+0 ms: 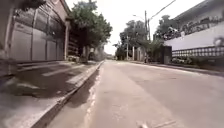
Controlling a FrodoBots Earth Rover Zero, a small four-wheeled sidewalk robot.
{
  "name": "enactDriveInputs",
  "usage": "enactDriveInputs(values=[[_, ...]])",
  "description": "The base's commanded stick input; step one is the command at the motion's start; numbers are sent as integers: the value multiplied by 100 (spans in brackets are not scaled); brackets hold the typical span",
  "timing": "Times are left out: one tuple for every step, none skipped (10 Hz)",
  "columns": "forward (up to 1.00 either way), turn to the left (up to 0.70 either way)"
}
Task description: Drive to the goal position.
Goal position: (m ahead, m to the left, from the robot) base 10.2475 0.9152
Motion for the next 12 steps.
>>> enactDriveInputs(values=[[70, 0], [70, 0], [70, 0], [70, 0], [70, 0], [70, 0], [70, 0], [70, 0], [70, 0], [70, 0], [70, 0], [70, 0]])
